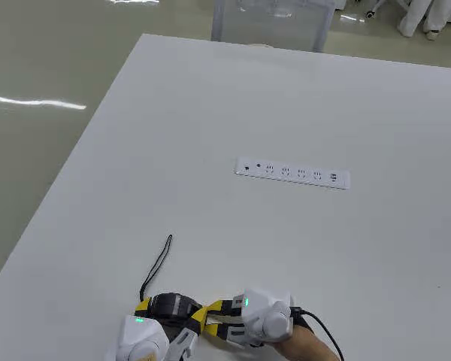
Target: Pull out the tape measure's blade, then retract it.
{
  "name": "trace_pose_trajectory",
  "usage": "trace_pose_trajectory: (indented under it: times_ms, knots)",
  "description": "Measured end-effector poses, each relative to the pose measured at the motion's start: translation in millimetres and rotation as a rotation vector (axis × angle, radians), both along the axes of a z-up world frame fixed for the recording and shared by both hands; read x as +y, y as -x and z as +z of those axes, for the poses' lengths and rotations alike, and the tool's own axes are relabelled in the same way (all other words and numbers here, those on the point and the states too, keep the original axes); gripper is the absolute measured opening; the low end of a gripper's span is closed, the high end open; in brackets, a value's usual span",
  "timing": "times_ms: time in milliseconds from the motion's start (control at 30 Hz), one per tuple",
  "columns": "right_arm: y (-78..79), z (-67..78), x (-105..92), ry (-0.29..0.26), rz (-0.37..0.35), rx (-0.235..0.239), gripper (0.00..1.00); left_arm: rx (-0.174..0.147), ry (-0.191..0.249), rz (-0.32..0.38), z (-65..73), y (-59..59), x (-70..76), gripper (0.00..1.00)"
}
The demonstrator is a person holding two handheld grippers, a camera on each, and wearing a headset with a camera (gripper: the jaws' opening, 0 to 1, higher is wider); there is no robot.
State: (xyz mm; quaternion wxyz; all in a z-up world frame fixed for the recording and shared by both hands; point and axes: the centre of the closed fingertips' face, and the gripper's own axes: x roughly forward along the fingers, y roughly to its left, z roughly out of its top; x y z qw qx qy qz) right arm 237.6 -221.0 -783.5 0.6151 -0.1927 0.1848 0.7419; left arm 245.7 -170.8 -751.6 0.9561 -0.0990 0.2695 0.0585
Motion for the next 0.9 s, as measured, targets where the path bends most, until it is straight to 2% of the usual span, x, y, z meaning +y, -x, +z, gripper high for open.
trace_pose_trajectory:
  times_ms: [233, 467, 900]
  knots:
    - [-0.6, -0.7, -0.5, 0.003, -0.006, 0.003, 0.15, 0.004, -0.009, -0.009, 0.6, -0.2, -0.2, 0.64]
    - [-1.4, 1.3, -2.0, 0.007, -0.016, 0.010, 0.17, 0.007, -0.045, -0.037, 3.9, -1.6, -1.1, 0.64]
    - [-0.4, 5.5, -4.8, 0.005, -0.031, 0.013, 0.22, -0.005, -0.077, -0.084, 14.6, -6.8, -4.7, 0.65]
